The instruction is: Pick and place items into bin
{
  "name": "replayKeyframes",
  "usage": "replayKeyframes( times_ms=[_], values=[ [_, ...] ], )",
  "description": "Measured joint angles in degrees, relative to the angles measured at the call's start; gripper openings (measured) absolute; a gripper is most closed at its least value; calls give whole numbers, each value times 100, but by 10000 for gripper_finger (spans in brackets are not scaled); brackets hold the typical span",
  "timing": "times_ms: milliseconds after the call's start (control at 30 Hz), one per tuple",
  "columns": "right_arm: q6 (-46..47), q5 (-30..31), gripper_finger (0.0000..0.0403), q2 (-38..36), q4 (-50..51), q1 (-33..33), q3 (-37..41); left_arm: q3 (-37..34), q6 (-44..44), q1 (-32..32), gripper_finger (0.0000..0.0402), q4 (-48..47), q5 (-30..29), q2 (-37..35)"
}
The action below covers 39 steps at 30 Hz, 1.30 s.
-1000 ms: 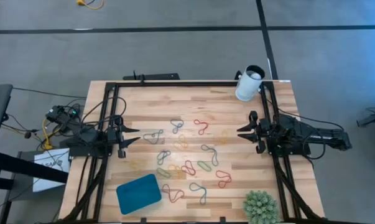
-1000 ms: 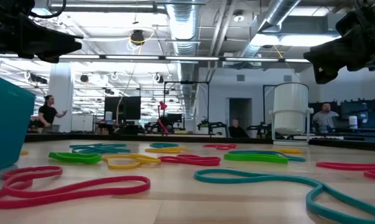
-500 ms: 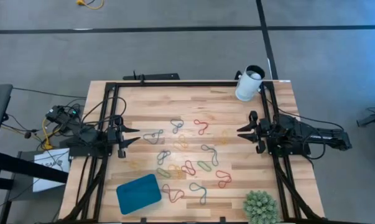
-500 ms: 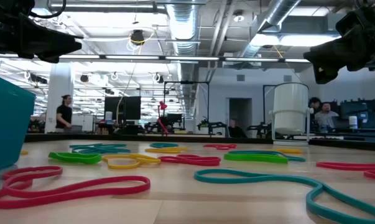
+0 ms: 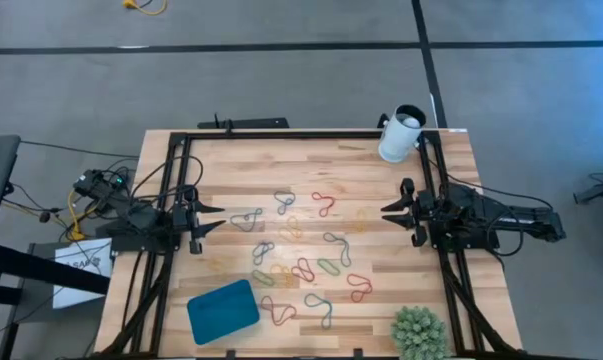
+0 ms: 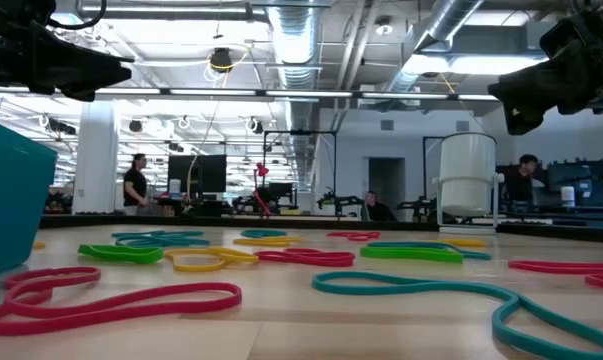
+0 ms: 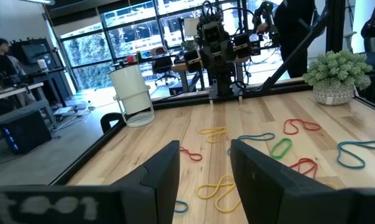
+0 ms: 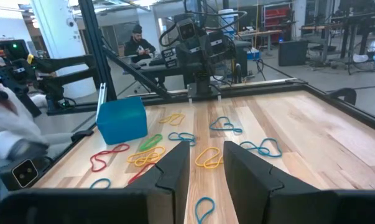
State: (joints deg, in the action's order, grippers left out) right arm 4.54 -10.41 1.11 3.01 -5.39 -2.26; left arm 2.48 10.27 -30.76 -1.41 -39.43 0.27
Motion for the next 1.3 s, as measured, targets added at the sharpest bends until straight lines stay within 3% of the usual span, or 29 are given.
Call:
replayKeyframes(
  times_ms=[800, 1067, 1300],
  values=[
    [0, 0, 93, 2, 0, -2, 0, -1, -26, 0, 133, 1, -1, -1],
    [0, 0, 93, 0, 0, -1, 1, -2, 790, 0, 133, 2, -8, -2],
    [0, 0, 93, 0, 0, 0, 1, -43, -612, 9, 133, 456, 351, 14]
  ],
)
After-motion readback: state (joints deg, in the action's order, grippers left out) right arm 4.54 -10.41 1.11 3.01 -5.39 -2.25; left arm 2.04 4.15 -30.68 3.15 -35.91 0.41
